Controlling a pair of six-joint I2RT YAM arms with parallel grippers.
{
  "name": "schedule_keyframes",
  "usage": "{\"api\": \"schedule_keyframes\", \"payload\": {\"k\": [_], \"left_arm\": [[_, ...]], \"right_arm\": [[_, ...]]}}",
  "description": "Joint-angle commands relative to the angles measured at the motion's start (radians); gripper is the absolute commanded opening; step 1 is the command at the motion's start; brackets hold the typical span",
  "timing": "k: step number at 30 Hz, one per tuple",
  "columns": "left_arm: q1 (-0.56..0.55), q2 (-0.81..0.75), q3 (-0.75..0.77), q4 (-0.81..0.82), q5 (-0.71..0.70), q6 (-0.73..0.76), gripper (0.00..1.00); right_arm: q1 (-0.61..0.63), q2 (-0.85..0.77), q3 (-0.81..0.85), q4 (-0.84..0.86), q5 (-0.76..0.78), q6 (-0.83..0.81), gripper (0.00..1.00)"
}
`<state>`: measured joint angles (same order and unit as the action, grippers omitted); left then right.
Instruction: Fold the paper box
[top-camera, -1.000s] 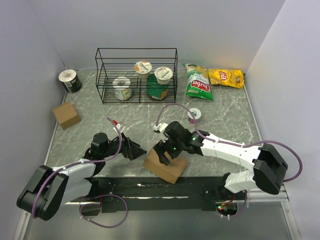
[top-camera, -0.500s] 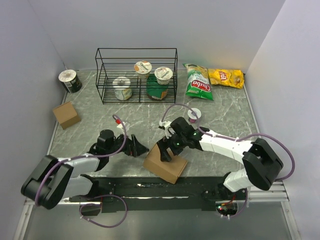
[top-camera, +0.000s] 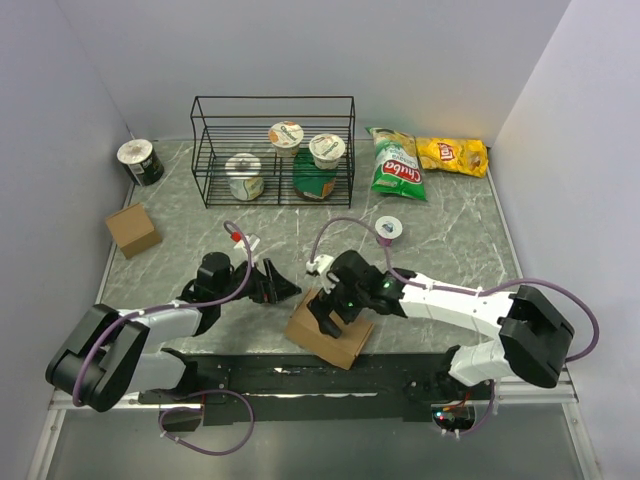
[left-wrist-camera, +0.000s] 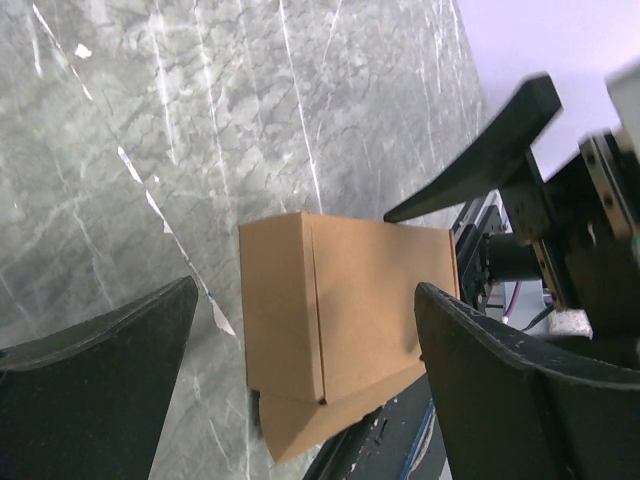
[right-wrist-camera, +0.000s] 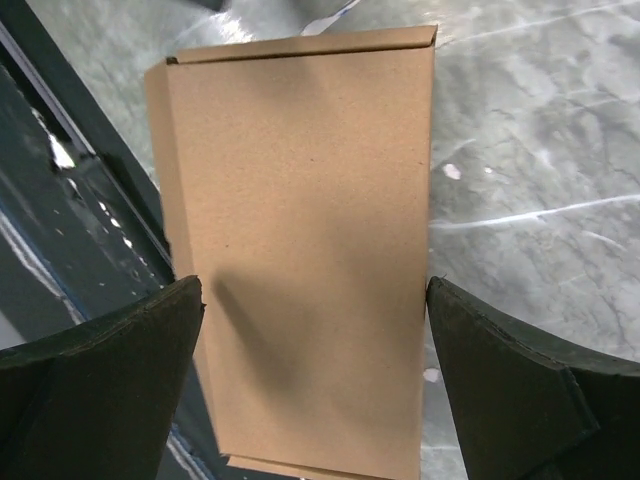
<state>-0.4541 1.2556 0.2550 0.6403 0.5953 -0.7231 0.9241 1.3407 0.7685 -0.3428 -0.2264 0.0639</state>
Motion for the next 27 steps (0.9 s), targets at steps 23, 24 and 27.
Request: {"api": "schedule_keyframes", "payload": {"k": [23,24,27], "left_arm": [[0.003,0.071,0.041,0.015,0.107,0.027,0.96],[0.003,0.074,0.047,0.004,0.110,0.030,0.96],[-0.001,0.093,0.067,-0.047,0.115,0.048,0.96]], "right_arm": [[-0.062,-0.236,0.048,-0.375,0.237,0.591,1.00],[-0.097,-0.291,0.020,-0.399,0.233,0.670,1.00],[-0.152,-0.406,-0.095,-0.398,0.147,0.782,0.99]]}}
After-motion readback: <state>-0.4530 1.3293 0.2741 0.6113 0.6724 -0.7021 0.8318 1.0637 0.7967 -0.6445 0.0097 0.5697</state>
